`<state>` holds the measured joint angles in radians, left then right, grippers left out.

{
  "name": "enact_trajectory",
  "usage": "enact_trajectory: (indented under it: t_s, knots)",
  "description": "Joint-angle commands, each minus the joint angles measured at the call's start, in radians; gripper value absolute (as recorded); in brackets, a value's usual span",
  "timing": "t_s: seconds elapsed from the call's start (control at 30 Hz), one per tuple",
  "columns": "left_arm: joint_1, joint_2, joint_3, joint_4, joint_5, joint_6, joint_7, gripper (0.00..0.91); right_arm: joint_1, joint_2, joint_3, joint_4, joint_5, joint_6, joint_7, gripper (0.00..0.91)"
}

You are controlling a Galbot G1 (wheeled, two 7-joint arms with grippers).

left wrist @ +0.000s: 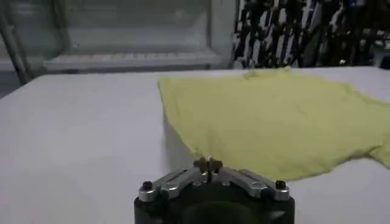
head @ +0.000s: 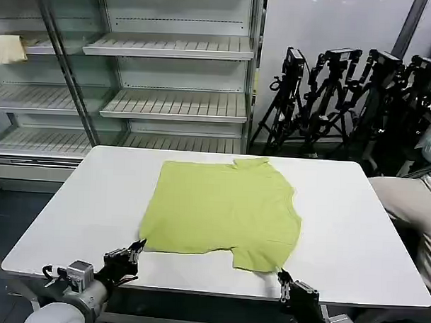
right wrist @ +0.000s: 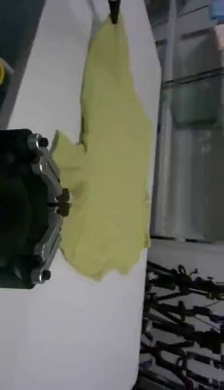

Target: Fold and organize the clothes.

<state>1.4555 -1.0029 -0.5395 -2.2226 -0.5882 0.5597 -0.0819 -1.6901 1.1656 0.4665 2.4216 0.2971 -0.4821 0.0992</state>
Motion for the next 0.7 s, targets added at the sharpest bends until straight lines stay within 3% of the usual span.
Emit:
enact_trajectory:
  t_s: [0.03, 0.27, 0.7]
  knots:
    - [-0.103, 0.02, -0.01, 0.023, -0.028, -0.013, 0.0, 0.01, 0.145, -0.011, 0.019, -0.046, 0.02, 0.004, 0.007, 0.0]
    - [-0.292, 0.044, 0.06, 0.184, -0.073, -0.024, -0.001, 0.01, 0.381, -0.011, -0.034, -0.218, 0.028, -0.006, 0.016, 0.0]
    - [-0.454, 0.024, 0.176, 0.364, -0.077, -0.032, -0.003, 0.01, 0.61, 0.001, -0.121, -0.438, 0.026, -0.017, 0.017, 0.0]
